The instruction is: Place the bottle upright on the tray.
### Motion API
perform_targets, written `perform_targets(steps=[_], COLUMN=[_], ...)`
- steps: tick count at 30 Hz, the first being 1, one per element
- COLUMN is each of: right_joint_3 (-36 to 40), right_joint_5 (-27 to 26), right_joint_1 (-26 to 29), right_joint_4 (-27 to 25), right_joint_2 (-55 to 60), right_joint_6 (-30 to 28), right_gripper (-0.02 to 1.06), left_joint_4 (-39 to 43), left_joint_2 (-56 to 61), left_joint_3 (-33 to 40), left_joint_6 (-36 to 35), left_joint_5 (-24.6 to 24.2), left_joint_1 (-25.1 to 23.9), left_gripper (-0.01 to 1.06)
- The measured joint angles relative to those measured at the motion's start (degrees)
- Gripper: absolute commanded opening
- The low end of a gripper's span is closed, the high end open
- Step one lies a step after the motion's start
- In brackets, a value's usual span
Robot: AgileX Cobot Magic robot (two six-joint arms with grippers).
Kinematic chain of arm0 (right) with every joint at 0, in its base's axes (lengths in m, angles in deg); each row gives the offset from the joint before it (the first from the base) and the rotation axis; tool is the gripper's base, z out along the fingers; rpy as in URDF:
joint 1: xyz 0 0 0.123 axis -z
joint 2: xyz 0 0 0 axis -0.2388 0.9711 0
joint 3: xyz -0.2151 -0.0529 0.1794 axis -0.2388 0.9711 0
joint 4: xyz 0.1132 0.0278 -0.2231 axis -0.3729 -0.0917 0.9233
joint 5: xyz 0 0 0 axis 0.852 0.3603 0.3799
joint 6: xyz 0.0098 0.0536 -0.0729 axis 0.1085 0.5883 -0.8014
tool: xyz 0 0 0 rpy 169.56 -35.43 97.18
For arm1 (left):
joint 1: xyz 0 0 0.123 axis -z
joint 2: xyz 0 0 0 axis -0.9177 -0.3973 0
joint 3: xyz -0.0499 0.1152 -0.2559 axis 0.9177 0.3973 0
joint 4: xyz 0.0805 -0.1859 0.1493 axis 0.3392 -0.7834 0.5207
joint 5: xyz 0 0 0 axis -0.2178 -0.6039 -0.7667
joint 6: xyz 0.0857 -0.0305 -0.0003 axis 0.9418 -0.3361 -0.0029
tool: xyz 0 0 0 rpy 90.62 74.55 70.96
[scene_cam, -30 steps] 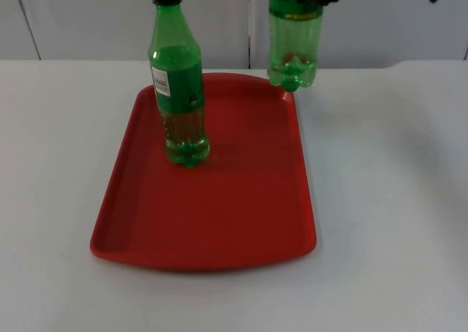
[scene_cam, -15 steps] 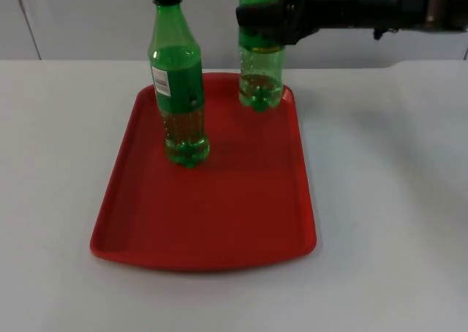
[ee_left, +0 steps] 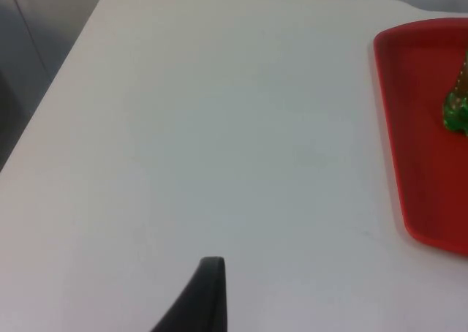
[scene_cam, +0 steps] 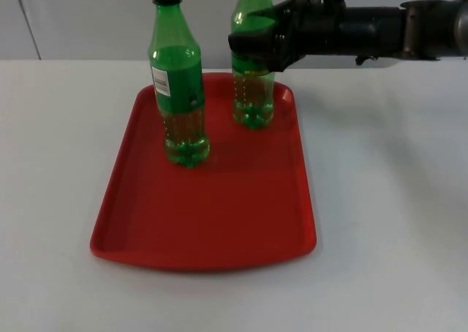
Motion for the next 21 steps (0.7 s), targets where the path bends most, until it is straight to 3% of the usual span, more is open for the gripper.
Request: perform_targets(steps=[21], right_joint_3=[0.0], right_joint_5=[0.4], right_joint_1=[0.0], right_joint_4=[0.0], right_joint_2=[0.3], right_joint_6=[0.0], right_gripper=[0.00], left_joint_4=[0.0], left_joint_2=[0.0], left_joint_3=[0.0], left_joint_6=[0.0], left_joint_5=[0.0], left_joint_1=[0.0], left_gripper=[1.05])
